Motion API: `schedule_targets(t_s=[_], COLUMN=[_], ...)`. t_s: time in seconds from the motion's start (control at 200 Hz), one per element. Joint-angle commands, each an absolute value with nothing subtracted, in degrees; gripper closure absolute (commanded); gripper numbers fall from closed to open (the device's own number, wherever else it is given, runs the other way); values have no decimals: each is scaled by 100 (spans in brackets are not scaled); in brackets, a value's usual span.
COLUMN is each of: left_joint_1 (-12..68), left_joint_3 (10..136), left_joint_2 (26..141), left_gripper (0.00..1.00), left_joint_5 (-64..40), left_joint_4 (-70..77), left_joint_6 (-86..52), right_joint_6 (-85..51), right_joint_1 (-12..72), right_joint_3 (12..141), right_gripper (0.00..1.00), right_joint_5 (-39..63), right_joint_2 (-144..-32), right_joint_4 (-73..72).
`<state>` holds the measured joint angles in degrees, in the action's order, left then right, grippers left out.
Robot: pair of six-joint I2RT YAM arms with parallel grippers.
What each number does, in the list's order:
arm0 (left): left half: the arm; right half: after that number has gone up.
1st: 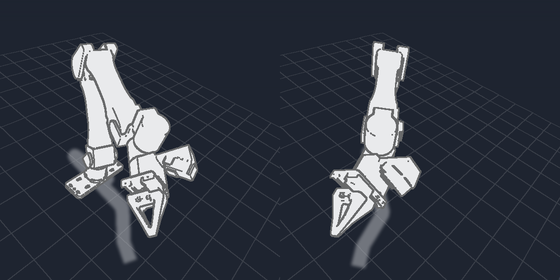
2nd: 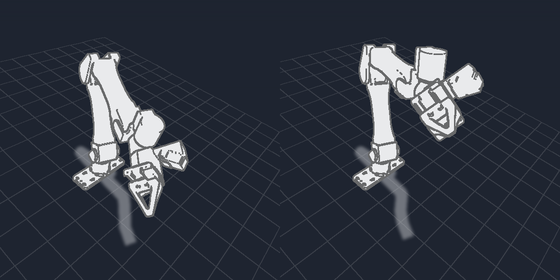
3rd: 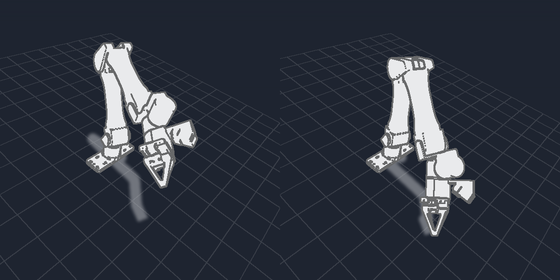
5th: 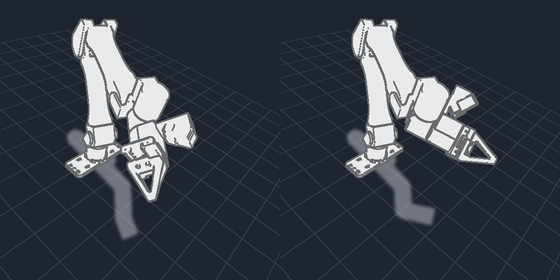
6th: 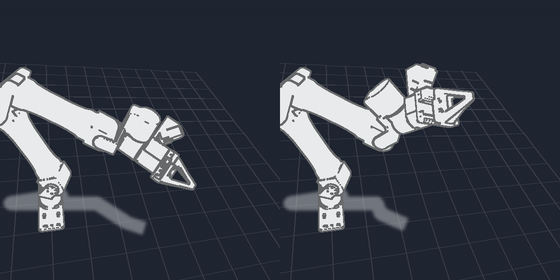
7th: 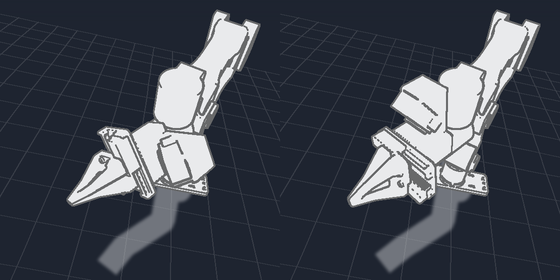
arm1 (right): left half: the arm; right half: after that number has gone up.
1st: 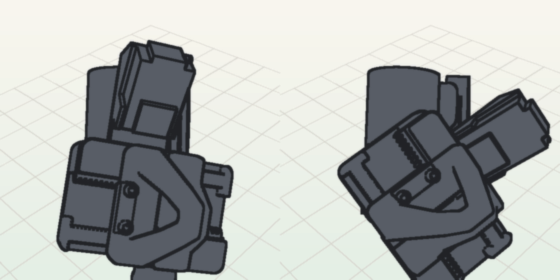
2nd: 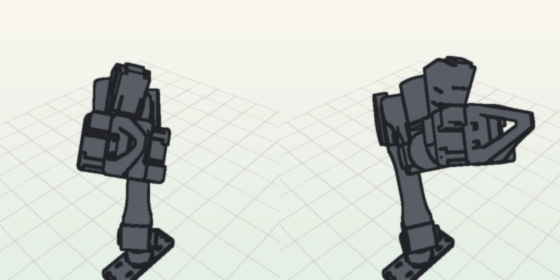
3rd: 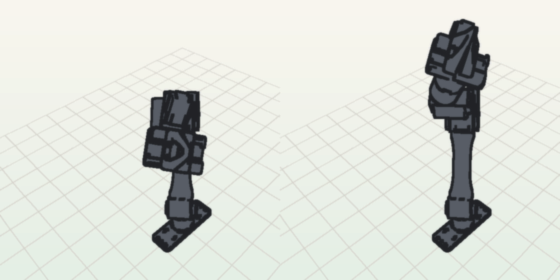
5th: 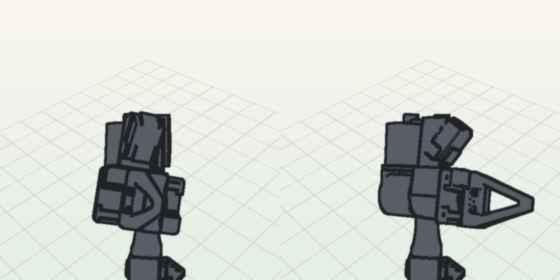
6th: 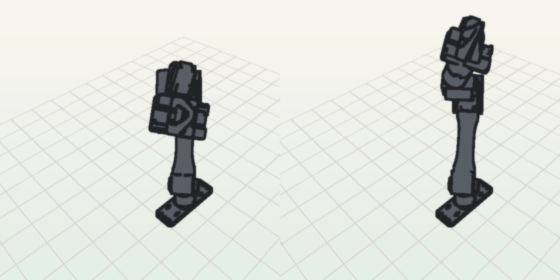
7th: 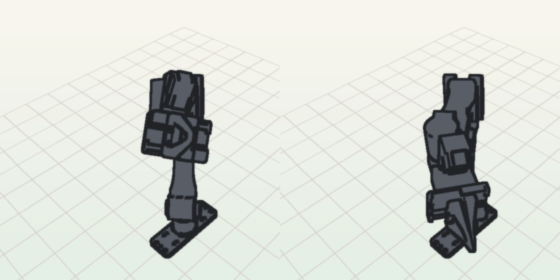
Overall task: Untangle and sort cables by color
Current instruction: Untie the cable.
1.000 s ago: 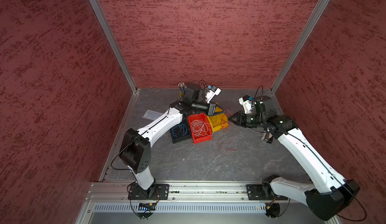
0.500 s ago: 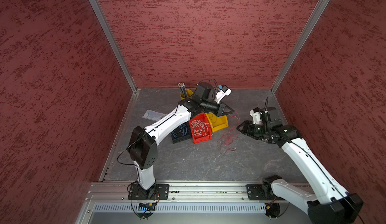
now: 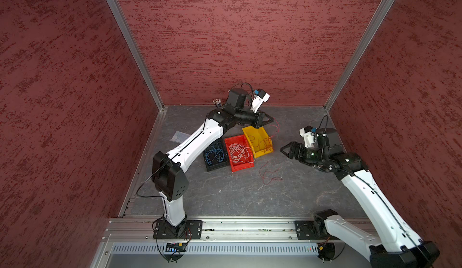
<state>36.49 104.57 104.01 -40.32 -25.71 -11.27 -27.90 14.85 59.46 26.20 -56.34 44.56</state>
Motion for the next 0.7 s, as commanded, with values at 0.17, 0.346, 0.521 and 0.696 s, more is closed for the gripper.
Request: schedule_targets(t_s=[0.17, 0.346, 0.521, 0.696], left_joint_1=[3953, 4037, 4083, 4130], left_joint_3=[10775, 11076, 11202, 11241], left_joint_2=[10403, 10476, 10527, 10528], left_gripper=[100, 100, 100, 100], left_joint_5=[-4035, -4035, -4025, -4033], left_joint_4=[-2751, -2827, -2900, -2860], left_joint_6=[-1037, -1141, -1168, -1224], right_joint_6=[-1619, -1344, -1520, -1762], right_joint_1=[1454, 1458, 1455, 1458], right_joint_3=[5248, 4826, 4291, 3992], right_gripper=[2, 2, 19, 100], right_joint_5=[3551, 3022, 3098, 2716], right_joint_2=[-5547, -5600, -5823, -5985], right_joint_4=[2320, 1776, 1147, 1013])
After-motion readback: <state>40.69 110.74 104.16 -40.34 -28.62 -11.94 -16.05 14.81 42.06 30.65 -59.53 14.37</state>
